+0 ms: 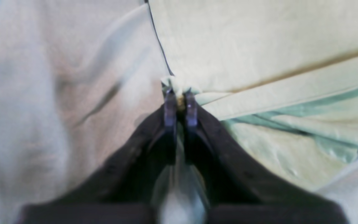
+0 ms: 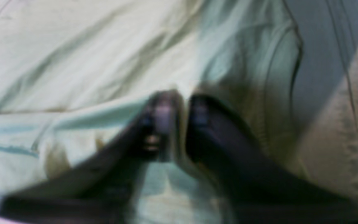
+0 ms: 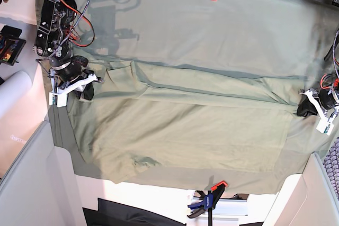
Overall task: Fold the T-shirt properly
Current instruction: 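Lift the hem with both grippers and fold it toward the collar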
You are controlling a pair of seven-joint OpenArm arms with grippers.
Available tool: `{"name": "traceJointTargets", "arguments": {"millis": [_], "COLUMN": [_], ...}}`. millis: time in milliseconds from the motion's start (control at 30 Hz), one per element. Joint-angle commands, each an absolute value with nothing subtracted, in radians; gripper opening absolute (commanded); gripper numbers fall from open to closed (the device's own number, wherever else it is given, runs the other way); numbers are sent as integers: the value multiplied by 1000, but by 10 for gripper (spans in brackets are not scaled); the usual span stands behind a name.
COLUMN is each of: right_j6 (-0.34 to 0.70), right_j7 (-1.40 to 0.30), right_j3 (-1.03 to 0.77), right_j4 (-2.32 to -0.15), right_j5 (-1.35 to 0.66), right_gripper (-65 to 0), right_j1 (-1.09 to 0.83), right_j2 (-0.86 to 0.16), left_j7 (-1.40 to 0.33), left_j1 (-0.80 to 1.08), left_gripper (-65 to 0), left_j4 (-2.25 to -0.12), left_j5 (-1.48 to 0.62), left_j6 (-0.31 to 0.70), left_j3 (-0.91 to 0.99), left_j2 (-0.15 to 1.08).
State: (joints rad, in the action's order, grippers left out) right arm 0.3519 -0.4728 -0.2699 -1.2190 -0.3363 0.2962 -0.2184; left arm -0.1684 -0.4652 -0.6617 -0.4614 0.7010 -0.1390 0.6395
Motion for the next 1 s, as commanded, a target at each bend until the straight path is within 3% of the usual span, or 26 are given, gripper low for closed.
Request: {"name": "traceJointTargets", "arguments": {"millis": [0, 33, 67, 100, 133, 300, 533, 967], "right_j6": [356, 355, 355, 355, 355, 356, 355, 356], "right_j7": [-446, -451, -459, -474, -492, -604, -686, -648], "right_j3": [-273, -273, -274, -277, -286, -451, -685, -641], "right_j4": [-1234, -1234, -1234, -1237, -1242, -1295, -1309, -1306], "right_j5": [-348, -348, -348, -355, -368, -458, -553, -557], "right_gripper": [-327, -244, -204, -205, -205, -205, -205, -205], "right_j1": [324, 323, 324, 324, 323, 323, 233, 158], "right_j2": [-230, -230, -230, -229, -229, -217, -181, -8], "left_j7": [-130, -132, -149, -199, -267, -442, -613, -662], "left_j1": [-496, -498, -498, -499, -499, -494, -458, -371], "left_gripper": [-502, -411, -327, -273, -261, -261, -261, -261], "left_j4": [-672, -673, -673, -673, -675, -685, -685, -684], "left_j5": [-474, -474, -478, -496, -537, -773, -1015, -1111], "left_j6": [698, 698, 698, 698, 698, 698, 698, 698], "left_j3": [-134, -134, -134, -134, -134, -125, 69, 141], "left_j2": [660, 660, 661, 663, 665, 696, 743, 720]}}
